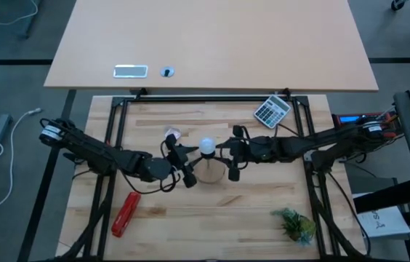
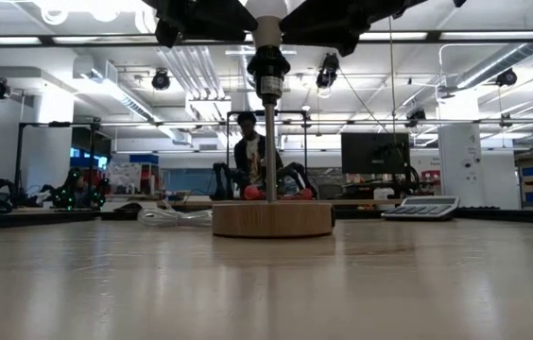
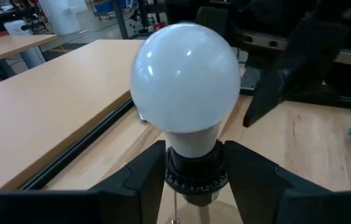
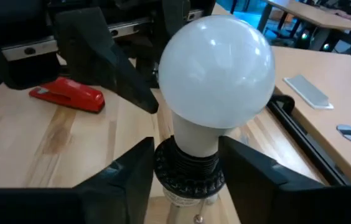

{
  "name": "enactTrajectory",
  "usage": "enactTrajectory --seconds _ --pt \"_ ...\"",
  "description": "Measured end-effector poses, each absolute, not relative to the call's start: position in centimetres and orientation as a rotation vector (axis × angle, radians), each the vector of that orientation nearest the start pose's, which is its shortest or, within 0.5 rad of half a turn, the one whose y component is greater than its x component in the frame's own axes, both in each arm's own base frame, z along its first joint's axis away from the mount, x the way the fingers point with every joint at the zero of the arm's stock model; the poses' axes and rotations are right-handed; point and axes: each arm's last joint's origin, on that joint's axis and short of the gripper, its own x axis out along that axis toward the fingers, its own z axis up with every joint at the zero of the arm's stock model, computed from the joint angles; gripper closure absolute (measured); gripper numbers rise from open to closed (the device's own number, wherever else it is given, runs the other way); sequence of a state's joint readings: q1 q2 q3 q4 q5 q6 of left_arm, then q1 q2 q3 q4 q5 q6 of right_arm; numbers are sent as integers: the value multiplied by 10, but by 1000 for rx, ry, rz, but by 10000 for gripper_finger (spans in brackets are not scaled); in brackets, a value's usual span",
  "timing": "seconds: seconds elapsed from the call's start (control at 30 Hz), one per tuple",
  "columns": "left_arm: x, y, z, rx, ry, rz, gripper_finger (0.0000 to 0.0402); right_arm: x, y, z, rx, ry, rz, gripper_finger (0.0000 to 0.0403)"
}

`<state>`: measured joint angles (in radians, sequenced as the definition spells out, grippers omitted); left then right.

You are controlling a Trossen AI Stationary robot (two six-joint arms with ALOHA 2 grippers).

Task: Screw lightbulb
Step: Insert the lightbulb into the brown lamp

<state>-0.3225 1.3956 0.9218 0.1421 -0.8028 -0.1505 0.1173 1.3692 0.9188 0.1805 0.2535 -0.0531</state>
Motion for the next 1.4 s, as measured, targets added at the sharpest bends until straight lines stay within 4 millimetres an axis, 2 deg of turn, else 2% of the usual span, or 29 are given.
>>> enactTrajectory --seconds 0.27,0.53,0.83,1.03,1.2,1.4 --pt "294 -77 276 35 253 462 244 311 25 283 -77 234 -147 185" --pt "295 -75 276 31 253 449 244 311 22 284 -58 225 -165 168" --pt "298 -60 277 40 257 498 244 312 17 283 -67 226 -203 191" --pt "302 -52 277 23 261 433 245 318 17 278 -84 223 -203 198" --pt "303 -51 275 31 270 423 267 321 17 275 -92 222 -201 207" --pt "304 -52 273 29 274 410 306 320 17 275 -90 225 -204 240"
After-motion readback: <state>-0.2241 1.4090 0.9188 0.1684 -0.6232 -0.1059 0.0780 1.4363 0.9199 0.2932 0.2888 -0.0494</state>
